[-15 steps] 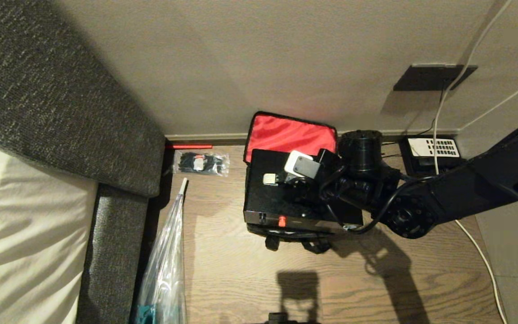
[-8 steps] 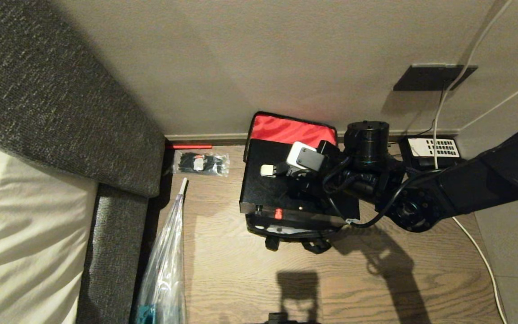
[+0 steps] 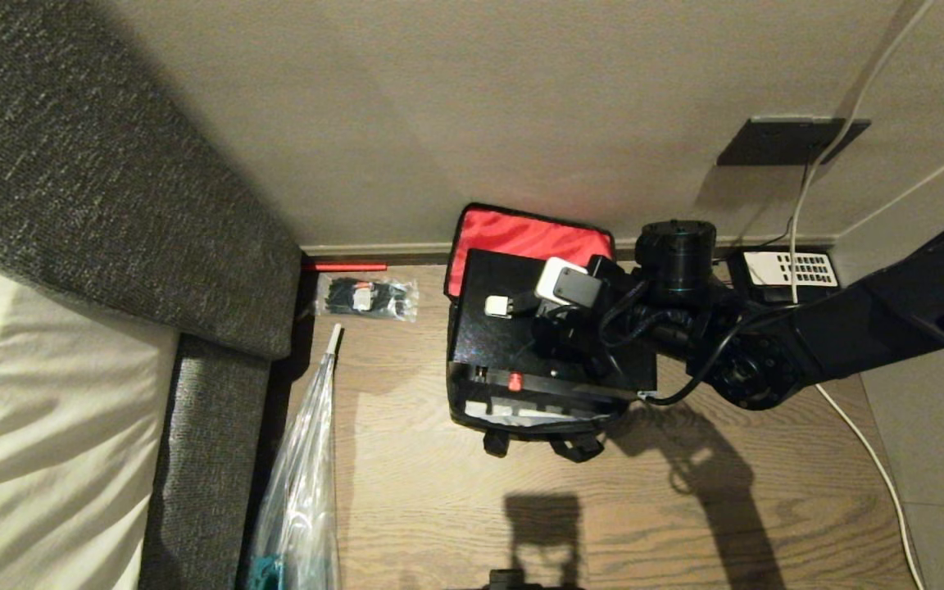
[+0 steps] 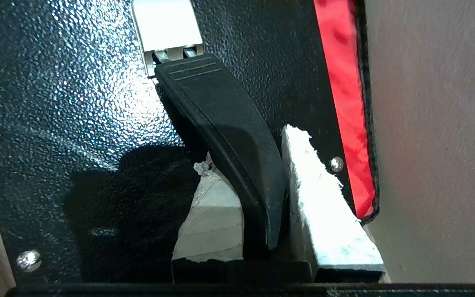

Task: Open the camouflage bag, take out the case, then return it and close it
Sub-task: Place the black box back

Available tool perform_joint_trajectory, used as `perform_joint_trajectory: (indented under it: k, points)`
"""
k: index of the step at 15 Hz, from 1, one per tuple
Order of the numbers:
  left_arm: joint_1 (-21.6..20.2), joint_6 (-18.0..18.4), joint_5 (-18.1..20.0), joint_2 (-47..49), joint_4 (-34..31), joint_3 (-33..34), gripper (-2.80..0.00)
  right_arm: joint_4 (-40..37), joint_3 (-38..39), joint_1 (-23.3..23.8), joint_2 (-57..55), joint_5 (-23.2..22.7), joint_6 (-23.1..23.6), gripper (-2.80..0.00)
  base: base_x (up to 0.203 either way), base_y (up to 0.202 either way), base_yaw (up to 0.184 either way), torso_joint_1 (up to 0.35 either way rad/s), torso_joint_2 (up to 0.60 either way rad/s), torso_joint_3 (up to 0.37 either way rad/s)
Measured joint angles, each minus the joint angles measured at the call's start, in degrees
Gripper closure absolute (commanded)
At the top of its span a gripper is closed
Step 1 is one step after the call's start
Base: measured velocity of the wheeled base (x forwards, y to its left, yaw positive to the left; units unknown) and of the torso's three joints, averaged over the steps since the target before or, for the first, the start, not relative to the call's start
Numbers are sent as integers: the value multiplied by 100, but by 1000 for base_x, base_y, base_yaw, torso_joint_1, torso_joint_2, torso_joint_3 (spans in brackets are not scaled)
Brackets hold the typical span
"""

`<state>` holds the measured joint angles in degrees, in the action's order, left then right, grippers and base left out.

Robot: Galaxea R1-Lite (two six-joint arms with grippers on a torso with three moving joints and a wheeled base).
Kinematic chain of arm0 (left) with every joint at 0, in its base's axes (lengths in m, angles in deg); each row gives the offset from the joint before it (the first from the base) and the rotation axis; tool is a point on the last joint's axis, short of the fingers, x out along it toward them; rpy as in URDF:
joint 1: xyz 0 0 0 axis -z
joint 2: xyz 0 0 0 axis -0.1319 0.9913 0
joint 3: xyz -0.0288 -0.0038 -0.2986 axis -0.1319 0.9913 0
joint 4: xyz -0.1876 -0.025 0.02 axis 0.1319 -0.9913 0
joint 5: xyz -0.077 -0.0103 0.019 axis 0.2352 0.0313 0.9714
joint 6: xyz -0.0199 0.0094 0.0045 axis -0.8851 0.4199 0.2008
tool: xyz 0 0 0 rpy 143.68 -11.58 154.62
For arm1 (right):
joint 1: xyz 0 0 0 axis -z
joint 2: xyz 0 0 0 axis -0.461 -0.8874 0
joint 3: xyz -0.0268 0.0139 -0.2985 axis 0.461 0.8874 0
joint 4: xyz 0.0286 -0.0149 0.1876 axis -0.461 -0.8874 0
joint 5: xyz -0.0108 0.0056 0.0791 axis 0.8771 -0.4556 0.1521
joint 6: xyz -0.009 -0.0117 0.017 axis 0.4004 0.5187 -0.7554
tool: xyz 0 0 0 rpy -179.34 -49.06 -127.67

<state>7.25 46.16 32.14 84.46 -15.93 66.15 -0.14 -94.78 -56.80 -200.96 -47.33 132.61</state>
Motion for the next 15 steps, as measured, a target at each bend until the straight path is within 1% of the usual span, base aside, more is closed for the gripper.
perform_joint_trajectory:
  k: [5, 8, 15]
  points:
    - [0, 0, 0, 0, 0, 0, 0, -116, 73, 97, -27, -86, 22, 0, 0, 0, 0, 0, 0, 0]
    - [0, 0, -1, 0, -2, 0, 0, -147, 105, 129, -44, -235, 28, 0, 0, 0, 0, 0, 0, 0]
    - [0, 2, 3, 0, -2, 0, 0, -173, 102, 197, -207, -301, 39, 0, 0, 0, 0, 0, 0, 0]
